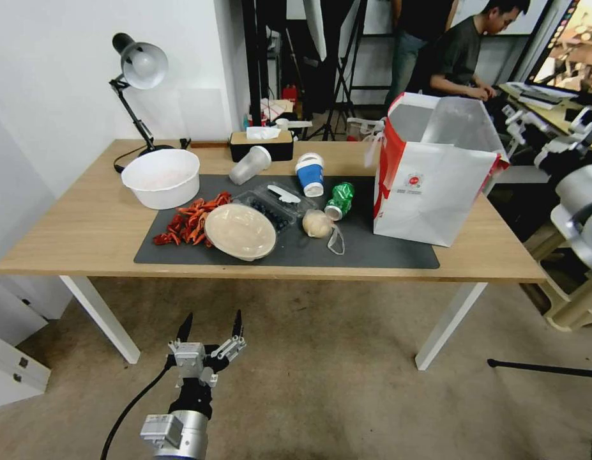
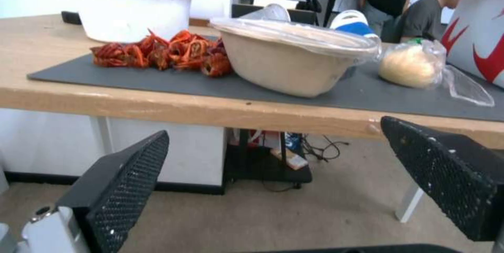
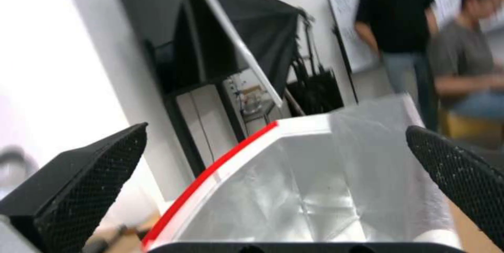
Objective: Pick up the food delivery bag from the floor and place it on the table.
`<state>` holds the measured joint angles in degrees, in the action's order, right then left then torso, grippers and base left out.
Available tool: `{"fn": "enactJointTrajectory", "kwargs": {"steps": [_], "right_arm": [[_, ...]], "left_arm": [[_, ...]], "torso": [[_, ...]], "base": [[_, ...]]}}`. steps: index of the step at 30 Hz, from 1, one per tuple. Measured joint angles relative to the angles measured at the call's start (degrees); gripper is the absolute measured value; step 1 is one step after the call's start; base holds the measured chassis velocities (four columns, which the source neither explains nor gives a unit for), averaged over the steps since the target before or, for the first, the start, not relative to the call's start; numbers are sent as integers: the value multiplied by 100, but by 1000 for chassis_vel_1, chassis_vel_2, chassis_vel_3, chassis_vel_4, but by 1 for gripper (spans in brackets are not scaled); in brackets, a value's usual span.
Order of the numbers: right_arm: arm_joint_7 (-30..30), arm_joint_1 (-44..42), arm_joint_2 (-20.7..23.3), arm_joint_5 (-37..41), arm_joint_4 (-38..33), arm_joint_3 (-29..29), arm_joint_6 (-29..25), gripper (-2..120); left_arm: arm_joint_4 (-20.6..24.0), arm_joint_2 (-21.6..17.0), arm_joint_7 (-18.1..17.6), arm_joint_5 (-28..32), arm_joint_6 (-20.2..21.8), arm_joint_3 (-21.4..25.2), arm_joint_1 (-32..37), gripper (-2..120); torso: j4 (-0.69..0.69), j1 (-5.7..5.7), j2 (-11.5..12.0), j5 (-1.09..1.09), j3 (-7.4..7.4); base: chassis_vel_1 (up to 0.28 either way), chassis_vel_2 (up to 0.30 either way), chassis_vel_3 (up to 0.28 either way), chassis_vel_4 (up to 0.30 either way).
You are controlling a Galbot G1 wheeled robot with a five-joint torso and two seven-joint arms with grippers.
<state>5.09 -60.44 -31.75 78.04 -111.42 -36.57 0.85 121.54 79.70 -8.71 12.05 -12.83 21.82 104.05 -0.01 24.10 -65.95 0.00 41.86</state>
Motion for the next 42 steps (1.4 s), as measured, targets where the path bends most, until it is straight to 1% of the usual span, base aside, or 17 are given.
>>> {"fn": "enactJointTrajectory", "kwargs": {"steps": [1,2,5,6,8,12,14,16,19,20,21,23,24,27,31,35,42], "right_arm": [[-9,-189,-25,-411,-160,-75,-96,114],[-9,-189,-25,-411,-160,-75,-96,114],[148,-742,-245,-1686,-615,-162,-341,113],[148,-742,-245,-1686,-615,-162,-341,113],[274,-1185,-456,-2474,-871,-183,-451,110],[424,-1624,-660,-3014,-1058,-217,-560,104],[537,-2074,-905,-3489,-1182,-250,-728,101],[565,-2225,-1001,-3629,-1204,-255,-800,100],[641,-2891,-1502,-4195,-1291,-265,-1146,100],[641,-2891,-1502,-4195,-1291,-265,-1146,100],[608,-3381,-1922,-4477,-1294,-227,-1426,100],[483,-3924,-2511,-4849,-1168,-121,-1898,100],[483,-3924,-2511,-4849,-1168,-121,-1898,100],[317,-4273,-3079,-5230,-800,56,-2489,100],[214,-4438,-3379,-5366,-597,159,-2788,100],[118,-4537,-3535,-5507,-409,250,-3062,100],[20,-4540,-3586,-5504,-316,289,-3112,100]], "left_arm": [[15,-3,-1,13,2,12,0,100],[15,-3,-1,13,2,12,0,100],[78,11,18,28,-3,58,30,100],[78,11,18,28,-3,58,30,100],[123,49,78,49,-33,97,78,100],[135,55,125,55,-43,114,87,100],[140,54,192,45,-52,125,91,100],[144,53,217,43,-55,128,92,100],[148,55,332,25,-80,153,82,100],[148,55,332,25,-80,153,82,100],[147,55,359,18,-95,159,59,100],[131,58,364,1,-118,160,24,100],[131,58,364,1,-118,160,24,100],[111,57,377,-54,-123,146,-23,100],[101,56,397,-91,-101,135,-39,100],[77,52,419,-143,-81,126,-41,100],[-3,57,396,-181,-131,96,-24,100]], "torso": [[0,0,0,0,0],[0,0,0,0,0],[1,0,0,-1,0],[1,0,0,-1,0],[4,0,0,0,0],[1,0,0,0,0],[1,0,0,-1,-1],[-1,-1,0,0,0],[3,0,0,-1,0],[3,0,0,-1,0],[-1,0,0,1,-1],[-2,-1,0,-1,-1],[-2,-1,0,-1,-1],[2,-1,-1,0,0],[1,-1,-1,-1,0],[1,-1,-1,0,0],[1,0,0,0,0]], "base": [[0,0,0,0],[0,0,0,0],[0,0,0,0],[0,0,0,0],[0,0,0,0],[0,0,0,0],[0,0,0,0],[0,0,0,0],[0,0,0,0],[0,0,0,0],[0,0,0,0],[0,0,0,0],[0,0,0,0],[0,0,0,0],[0,0,0,0],[0,0,0,0],[0,0,0,0]]}}
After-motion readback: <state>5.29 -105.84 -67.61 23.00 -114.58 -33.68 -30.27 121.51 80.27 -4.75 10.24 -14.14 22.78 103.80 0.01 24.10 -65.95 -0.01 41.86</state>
